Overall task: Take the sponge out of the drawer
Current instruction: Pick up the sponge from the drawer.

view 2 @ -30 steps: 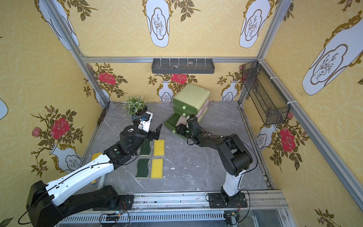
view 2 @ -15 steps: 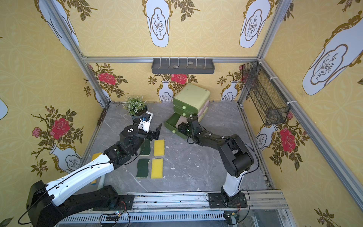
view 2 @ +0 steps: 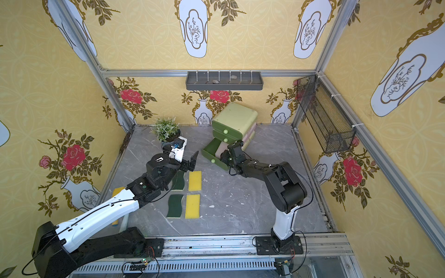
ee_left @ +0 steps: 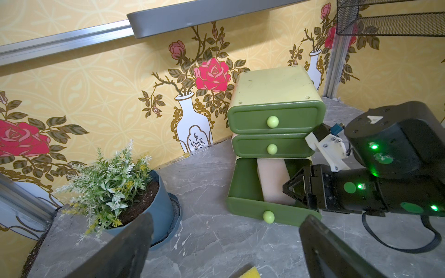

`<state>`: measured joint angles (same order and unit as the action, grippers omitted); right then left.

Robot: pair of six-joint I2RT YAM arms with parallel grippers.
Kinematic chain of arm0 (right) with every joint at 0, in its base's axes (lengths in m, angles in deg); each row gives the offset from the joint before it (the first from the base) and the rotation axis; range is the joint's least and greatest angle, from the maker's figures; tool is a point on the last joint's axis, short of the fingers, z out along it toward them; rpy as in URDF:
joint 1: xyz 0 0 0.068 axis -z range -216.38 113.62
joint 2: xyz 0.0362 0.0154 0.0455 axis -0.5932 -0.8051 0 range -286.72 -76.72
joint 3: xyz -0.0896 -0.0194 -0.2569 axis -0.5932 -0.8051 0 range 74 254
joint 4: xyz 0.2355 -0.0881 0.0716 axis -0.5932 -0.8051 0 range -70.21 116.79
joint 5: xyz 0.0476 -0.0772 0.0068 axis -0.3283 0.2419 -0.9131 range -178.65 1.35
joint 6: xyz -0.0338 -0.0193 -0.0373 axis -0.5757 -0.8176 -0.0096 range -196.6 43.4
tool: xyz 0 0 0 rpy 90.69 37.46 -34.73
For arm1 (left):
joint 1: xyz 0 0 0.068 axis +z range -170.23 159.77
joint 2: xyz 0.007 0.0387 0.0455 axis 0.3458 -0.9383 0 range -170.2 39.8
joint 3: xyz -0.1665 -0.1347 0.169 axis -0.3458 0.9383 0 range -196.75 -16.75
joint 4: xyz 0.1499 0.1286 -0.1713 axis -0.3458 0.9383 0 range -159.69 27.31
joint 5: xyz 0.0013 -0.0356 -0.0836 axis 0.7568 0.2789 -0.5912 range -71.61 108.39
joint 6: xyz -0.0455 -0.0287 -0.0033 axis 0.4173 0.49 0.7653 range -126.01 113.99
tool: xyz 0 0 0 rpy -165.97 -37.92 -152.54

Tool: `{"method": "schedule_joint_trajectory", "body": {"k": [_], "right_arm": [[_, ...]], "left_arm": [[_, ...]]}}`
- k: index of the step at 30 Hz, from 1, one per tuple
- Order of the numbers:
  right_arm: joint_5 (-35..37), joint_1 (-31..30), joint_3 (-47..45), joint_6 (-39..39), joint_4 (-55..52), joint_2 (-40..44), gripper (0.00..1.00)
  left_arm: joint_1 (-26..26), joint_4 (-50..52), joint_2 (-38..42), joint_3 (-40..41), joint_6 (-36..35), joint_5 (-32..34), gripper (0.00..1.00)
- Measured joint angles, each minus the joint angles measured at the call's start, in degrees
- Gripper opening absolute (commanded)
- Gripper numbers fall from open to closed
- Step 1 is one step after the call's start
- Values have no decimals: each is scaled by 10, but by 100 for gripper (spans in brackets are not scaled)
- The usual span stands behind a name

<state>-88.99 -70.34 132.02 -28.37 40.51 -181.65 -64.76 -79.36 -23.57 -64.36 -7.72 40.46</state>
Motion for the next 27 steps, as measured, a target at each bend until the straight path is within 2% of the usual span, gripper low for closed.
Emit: {"method": "schedule_joint_trajectory", "body": {"k": [16,27], "right_arm": [[10,0,25,12,0,-33,44],[9,-1,29,15,1,-42,21]], "left_arm": [[0,-1,6,0,-4,4,100],[0,-1,6,0,-4,4,100]]}}
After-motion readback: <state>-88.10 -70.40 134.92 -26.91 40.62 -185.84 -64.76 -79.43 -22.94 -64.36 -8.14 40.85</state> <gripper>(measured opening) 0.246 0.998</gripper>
